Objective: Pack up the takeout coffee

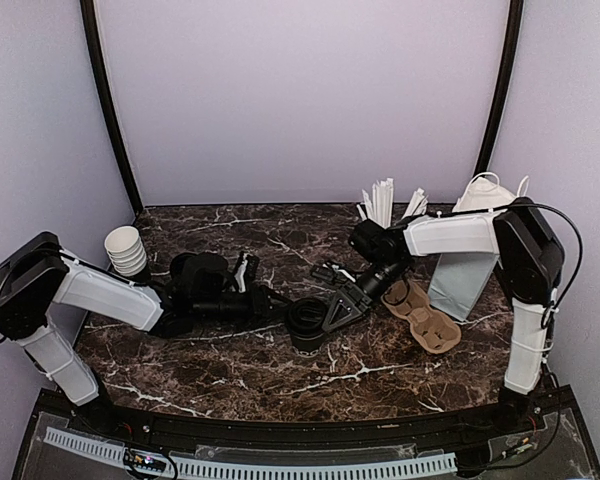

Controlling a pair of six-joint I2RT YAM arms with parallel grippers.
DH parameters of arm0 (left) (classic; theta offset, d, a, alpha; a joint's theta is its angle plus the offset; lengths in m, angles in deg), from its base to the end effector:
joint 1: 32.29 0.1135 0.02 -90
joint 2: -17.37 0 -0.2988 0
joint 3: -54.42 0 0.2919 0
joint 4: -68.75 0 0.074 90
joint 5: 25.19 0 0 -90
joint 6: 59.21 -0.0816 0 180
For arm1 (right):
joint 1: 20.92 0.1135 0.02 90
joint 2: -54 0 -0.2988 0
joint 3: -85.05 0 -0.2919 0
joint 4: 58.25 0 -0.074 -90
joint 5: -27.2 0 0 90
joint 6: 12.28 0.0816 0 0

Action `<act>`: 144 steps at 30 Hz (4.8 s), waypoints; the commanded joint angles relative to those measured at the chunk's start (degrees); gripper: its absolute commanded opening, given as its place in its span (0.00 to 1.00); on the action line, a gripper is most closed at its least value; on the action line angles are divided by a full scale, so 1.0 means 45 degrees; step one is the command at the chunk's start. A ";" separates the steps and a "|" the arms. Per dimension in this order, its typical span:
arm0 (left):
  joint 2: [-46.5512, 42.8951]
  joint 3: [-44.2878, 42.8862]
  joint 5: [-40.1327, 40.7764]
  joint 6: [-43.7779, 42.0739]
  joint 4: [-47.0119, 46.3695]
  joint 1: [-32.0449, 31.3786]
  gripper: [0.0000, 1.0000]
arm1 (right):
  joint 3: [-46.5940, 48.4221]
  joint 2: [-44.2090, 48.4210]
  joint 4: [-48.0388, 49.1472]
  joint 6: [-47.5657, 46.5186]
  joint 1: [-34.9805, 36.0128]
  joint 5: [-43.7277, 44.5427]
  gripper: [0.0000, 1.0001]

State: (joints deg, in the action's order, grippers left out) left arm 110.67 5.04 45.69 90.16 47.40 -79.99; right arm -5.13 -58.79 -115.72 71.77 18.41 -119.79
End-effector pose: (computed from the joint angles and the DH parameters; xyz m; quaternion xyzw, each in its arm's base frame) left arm 0.2407 -0.3042 0.1513 0.0083 0.8254 -0.5223 0.2142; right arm 0.2847 0.3218 0.1582 0.3738 -0.7930 -0.4764 0.0664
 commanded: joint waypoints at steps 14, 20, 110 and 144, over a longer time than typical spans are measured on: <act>-0.0809 -0.1562 0.0538 -0.3680 0.4120 -0.0327 0.35 | -0.0091 0.1420 0.0398 -0.1753 -0.0130 0.0334 0.61; 0.0183 -0.2409 -0.0173 -0.4444 0.3690 -0.0308 0.35 | -0.0428 0.2315 0.0426 -0.1799 -0.0355 0.1154 0.62; -0.1295 -0.2083 0.1885 -0.0492 0.3579 -0.1138 0.37 | -0.1337 0.2966 0.0623 -0.1403 -0.1514 0.2586 0.46; -0.1998 -0.0648 0.2756 0.0470 0.2104 -0.1167 0.35 | -0.0837 0.1934 0.1150 -0.0592 -0.1612 0.2905 0.45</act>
State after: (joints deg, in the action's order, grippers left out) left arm 106.58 -0.75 53.43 90.69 56.98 -85.42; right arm -9.63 -48.67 -111.85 68.40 11.31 -108.73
